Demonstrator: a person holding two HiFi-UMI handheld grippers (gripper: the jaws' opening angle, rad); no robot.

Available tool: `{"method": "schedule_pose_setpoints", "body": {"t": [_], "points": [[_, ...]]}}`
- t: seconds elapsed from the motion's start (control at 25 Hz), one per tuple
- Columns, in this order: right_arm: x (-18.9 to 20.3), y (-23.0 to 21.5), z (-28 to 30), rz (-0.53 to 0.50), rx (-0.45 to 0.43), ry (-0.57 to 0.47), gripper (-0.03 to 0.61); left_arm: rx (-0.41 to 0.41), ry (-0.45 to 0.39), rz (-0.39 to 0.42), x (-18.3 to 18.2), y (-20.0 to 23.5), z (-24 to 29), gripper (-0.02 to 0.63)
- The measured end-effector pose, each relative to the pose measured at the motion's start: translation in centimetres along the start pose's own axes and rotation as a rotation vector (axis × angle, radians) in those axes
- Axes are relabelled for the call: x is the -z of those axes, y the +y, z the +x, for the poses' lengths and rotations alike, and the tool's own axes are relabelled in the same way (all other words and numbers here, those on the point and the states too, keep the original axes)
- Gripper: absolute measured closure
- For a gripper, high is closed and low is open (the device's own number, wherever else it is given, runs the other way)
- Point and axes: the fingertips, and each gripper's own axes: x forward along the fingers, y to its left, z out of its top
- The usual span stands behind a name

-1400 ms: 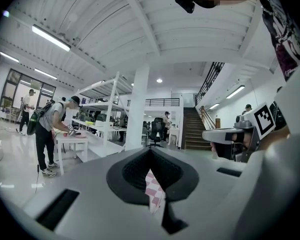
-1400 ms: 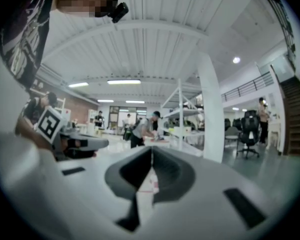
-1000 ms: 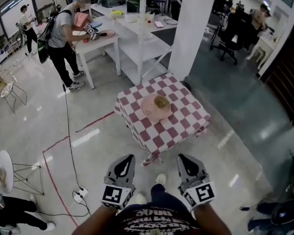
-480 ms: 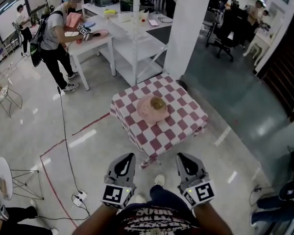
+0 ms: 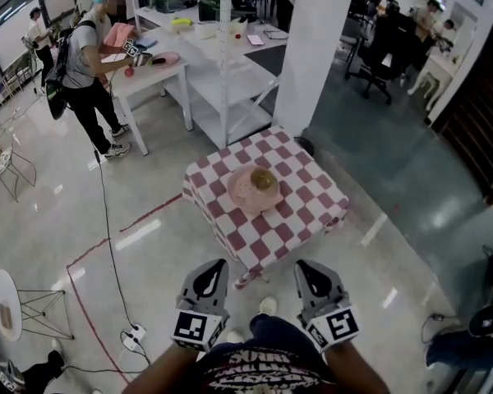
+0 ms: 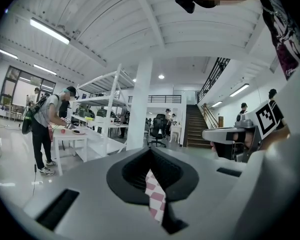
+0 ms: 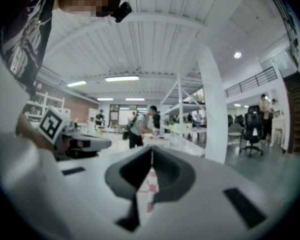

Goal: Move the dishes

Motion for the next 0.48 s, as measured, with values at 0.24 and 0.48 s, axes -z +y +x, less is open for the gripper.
{"method": "schedule_pose_setpoints", "body": {"t": [0.24,0.48], "points": [[0.1,-2.1,1.5,0.016,-0.026,-0.004,0.545,-0.012,0.019,0.027,0.2,0.2,2.6,0.586],[-0.8,-5.3,3.0,0.015,-0.07,-0.026,0.543,-0.033,-0.004,0.061,-1.8,-0.4,6.6,0.586]]}}
